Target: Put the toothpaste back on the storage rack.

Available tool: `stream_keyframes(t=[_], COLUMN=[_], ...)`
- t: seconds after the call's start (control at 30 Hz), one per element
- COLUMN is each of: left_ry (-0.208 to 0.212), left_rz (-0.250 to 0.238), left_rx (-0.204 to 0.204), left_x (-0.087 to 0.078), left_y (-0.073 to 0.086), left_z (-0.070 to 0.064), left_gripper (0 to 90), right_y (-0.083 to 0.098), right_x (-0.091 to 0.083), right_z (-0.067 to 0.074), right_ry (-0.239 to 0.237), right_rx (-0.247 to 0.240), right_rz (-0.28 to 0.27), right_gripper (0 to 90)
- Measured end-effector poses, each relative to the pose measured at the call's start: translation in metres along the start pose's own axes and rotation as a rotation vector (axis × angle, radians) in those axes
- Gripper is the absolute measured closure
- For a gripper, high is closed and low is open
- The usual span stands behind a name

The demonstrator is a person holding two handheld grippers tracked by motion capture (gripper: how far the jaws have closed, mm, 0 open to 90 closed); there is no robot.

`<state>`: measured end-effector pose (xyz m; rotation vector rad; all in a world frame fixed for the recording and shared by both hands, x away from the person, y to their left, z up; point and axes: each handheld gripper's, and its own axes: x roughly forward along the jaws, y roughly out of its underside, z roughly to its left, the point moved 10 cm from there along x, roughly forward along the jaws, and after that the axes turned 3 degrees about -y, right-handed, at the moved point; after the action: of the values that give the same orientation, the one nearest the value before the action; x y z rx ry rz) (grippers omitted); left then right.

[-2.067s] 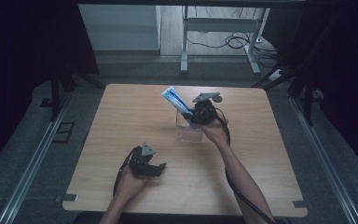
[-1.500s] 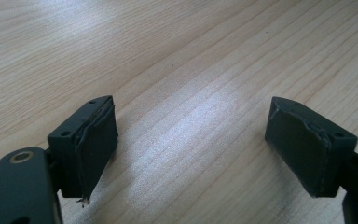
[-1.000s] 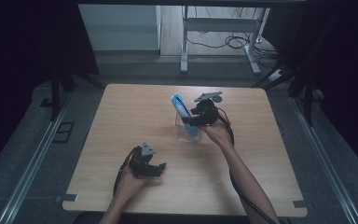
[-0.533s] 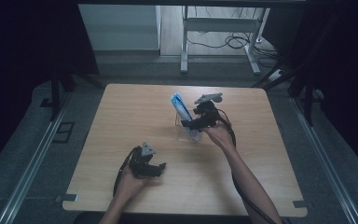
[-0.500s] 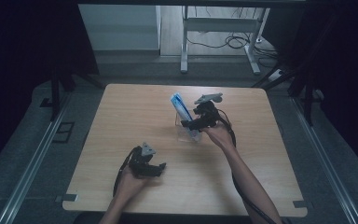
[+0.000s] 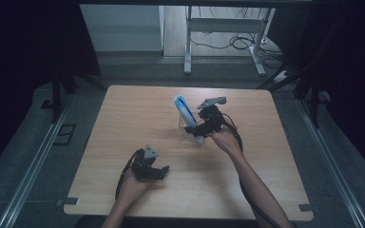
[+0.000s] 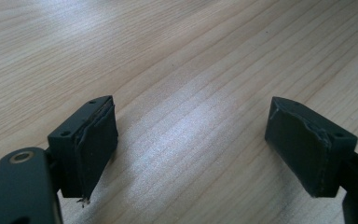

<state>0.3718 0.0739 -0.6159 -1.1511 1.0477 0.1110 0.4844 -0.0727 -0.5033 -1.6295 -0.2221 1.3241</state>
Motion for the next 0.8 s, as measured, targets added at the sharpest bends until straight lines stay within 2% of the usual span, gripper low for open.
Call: stream_keyframes(t=[0.47,0.8], left_ry=[-0.001,-0.002], left_rz=[0.000,-0.004], left_rx=[0.002,-0.004], left_x=[0.000,0.000], left_y=[0.000,0.000], left_z=[0.000,0.000], left_gripper=[16.9,16.8], right_y=[0.002,0.007], right_x=[-0.013,-0.025], right_z=[0.009,0.010], right_ry=[0.003,0.019], right_rx=[0.009,0.019], right_rz=[0.003,0.002], right_gripper=[6.3,6.2])
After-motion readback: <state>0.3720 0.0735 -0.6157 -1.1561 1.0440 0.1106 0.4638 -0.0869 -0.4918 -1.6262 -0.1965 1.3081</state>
